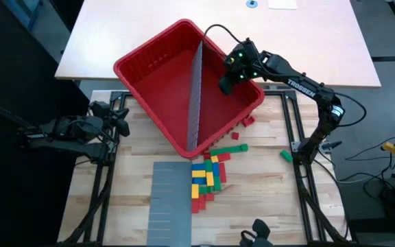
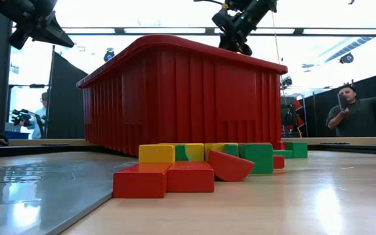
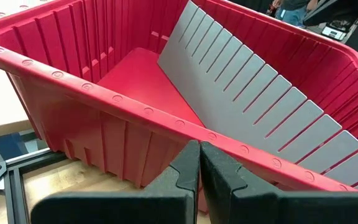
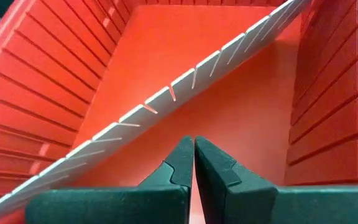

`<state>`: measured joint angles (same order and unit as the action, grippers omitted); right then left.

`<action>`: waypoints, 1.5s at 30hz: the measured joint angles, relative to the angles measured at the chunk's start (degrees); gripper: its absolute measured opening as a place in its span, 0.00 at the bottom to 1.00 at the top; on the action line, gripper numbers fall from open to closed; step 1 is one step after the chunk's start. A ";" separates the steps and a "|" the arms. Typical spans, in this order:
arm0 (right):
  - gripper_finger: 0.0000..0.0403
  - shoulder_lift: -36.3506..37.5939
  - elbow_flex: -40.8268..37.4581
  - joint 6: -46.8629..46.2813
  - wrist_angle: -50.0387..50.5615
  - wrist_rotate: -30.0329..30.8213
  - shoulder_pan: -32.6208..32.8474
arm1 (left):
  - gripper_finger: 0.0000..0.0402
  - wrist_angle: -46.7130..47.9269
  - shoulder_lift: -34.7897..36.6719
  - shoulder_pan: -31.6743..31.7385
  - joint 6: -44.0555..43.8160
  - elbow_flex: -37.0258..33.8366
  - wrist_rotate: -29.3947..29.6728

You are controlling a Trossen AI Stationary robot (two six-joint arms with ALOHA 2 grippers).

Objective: Sort blocks

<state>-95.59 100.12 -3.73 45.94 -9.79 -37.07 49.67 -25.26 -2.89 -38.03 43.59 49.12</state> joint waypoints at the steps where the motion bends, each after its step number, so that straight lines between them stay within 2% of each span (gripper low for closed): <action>1: 0.00 0.00 0.00 -0.33 -0.23 -0.74 0.12 | 0.00 0.00 0.00 0.02 0.17 0.00 0.00; 9: 0.00 -0.02 0.00 -3.27 -3.64 -2.74 2.75 | 0.00 -0.76 0.00 0.02 3.49 0.00 3.50; 19: 0.00 -0.09 0.00 -2.83 -7.11 -3.53 5.94 | 0.00 -0.85 0.64 0.01 6.61 0.00 1.72; 22: 0.00 -0.09 0.00 -2.81 -8.42 -5.71 6.58 | 0.00 -0.84 1.85 0.01 7.54 -0.01 1.25; 35: 0.00 -2.15 0.00 -3.20 -10.94 -6.91 11.32 | 0.00 -1.16 10.12 0.02 9.72 0.00 1.29; 45: 0.00 -2.62 0.00 -4.32 -11.98 -7.16 12.56 | 0.00 -1.25 10.57 0.02 9.97 -0.04 1.31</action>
<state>-98.21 100.12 -8.06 33.95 -16.95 -24.51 48.42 -14.69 -2.87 -28.06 43.55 50.43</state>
